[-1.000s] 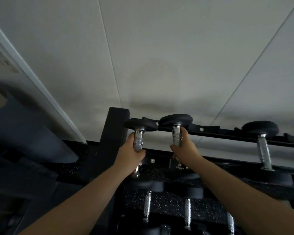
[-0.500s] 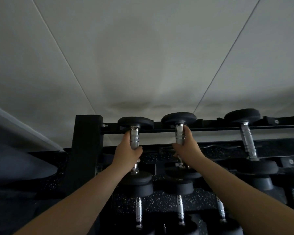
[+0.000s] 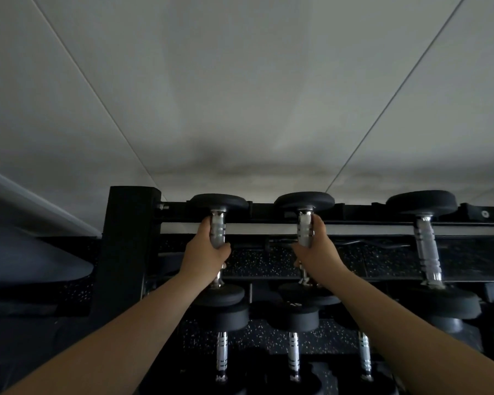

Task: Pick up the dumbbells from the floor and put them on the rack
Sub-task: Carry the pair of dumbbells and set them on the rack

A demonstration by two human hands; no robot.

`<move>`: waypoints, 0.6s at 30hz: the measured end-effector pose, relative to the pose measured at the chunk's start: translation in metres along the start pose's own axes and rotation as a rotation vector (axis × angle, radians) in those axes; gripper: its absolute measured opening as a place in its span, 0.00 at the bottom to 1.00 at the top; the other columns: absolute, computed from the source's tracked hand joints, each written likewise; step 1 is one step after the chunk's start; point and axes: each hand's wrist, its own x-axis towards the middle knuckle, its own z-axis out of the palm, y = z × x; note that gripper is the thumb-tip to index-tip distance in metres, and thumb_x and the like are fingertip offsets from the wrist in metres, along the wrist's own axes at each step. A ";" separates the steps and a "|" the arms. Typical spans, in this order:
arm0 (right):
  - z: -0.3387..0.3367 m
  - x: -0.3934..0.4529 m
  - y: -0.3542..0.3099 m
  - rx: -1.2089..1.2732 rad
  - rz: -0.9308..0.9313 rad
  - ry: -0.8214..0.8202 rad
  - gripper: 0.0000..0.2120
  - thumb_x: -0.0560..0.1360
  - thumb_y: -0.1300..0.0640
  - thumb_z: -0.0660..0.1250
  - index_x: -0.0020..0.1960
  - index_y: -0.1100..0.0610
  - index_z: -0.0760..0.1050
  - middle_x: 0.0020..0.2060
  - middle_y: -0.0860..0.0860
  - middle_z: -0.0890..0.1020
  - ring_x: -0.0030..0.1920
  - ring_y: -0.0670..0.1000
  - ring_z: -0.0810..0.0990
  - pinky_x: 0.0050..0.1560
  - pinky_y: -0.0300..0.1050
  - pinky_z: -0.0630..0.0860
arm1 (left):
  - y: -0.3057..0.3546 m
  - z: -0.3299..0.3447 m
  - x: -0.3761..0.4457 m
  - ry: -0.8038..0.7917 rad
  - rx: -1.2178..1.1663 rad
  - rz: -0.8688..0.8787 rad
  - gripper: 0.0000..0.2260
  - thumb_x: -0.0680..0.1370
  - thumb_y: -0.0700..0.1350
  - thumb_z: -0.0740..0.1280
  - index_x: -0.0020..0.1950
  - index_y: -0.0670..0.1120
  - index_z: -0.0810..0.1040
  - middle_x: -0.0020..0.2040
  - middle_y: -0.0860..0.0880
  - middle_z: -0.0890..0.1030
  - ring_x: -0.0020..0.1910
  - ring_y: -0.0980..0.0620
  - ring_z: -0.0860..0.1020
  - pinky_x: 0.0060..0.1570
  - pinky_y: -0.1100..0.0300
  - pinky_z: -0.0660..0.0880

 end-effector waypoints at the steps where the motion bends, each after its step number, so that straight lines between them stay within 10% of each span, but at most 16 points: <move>1: -0.001 0.001 0.002 0.006 0.002 -0.003 0.40 0.75 0.62 0.65 0.76 0.43 0.44 0.45 0.54 0.79 0.34 0.50 0.80 0.25 0.37 0.73 | 0.000 0.002 0.001 -0.011 0.001 0.002 0.26 0.73 0.41 0.69 0.69 0.51 0.65 0.45 0.51 0.79 0.39 0.53 0.80 0.34 0.62 0.77; 18: -0.017 0.005 0.034 -0.016 0.021 -0.016 0.40 0.76 0.62 0.63 0.76 0.44 0.41 0.60 0.61 0.76 0.36 0.51 0.81 0.27 0.37 0.73 | -0.005 0.006 0.003 -0.064 0.006 -0.028 0.31 0.74 0.41 0.68 0.74 0.53 0.59 0.46 0.51 0.78 0.35 0.52 0.81 0.28 0.67 0.77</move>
